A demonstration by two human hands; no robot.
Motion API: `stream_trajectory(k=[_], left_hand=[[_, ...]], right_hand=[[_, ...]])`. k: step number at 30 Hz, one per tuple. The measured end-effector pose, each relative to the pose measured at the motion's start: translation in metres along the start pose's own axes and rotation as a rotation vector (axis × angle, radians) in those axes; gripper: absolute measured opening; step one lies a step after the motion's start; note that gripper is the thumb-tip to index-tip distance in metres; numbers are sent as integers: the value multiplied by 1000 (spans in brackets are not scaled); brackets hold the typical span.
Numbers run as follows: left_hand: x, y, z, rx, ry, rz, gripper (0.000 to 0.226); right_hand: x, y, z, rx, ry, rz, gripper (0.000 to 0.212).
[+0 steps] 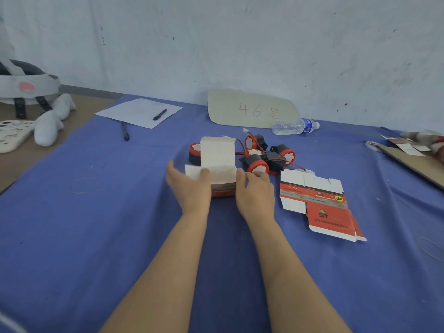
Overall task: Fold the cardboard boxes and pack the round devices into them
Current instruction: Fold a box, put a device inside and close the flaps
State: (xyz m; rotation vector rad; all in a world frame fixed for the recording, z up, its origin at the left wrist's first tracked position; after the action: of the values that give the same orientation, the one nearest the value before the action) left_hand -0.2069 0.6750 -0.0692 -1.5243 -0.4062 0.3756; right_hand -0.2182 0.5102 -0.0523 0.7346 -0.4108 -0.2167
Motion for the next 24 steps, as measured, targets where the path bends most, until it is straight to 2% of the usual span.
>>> stream_trajectory(k=[1,3,5,6,8,10,12,14,17,24], left_hand=[[1,4,2,-93,-16,73,73],[3,6,-2,-94,15,111,50],[0,-2,-12,115,110,-39,23],[-2,-5,-18,194,151,-112,21],[-6,-7,-21,274,171,-177,27],[-6,-7,-16,272,114,-175,29],[-4,-8,-10,251,52,-173,30],[-3,-9,-6,237,1,-182,31],[-1,-9,-3,214,-22,-166,30],[0,-8,-4,195,-10,-160,31]], right_hand=[[1,1,1,-52,-6,8,43],[2,3,-1,-84,6,9,40],[3,5,-3,-56,20,8,37],[4,7,-3,-55,2,12,37],[9,7,6,-115,-109,23,37],[14,5,18,-138,-224,4,35],[22,-1,18,-88,-192,-40,45],[28,-5,8,-61,-71,-58,55],[35,-9,-3,-102,22,-65,57],[34,-18,12,52,-213,-57,49]])
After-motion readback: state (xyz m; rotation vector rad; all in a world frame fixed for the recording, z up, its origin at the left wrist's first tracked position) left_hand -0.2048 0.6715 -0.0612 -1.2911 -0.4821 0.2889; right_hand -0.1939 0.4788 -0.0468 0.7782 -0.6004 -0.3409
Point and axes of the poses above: each hand's wrist, its own x-axis towards the middle knuckle, its own z-axis out of the back of the hand, y = z × x, the point moved 7 cm from there along x, towards the middle knuckle, and after that the axes turned 4 degrees about x, right-handed, at the moved point
